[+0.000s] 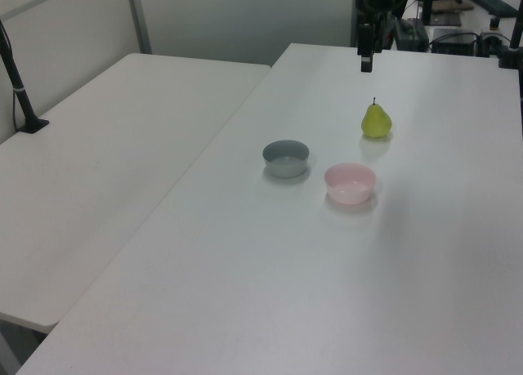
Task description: Pick up a pear from the bowl
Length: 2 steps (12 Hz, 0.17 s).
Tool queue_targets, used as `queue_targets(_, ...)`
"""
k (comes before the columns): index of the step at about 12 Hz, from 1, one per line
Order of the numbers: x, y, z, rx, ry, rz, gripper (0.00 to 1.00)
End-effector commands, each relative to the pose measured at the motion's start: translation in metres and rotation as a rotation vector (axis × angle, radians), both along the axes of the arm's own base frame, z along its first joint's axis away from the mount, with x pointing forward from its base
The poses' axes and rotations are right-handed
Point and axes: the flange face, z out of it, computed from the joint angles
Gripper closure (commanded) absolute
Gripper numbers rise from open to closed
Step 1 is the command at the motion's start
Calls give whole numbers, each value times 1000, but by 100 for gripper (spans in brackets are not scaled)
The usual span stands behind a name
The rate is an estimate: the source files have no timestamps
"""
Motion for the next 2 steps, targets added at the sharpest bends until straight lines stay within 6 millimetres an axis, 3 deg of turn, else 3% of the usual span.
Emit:
queue_targets(1,-8,-9,2,15,22,-21,0)
queue_targets(2,-9,-11,3,14,29,-21,0)
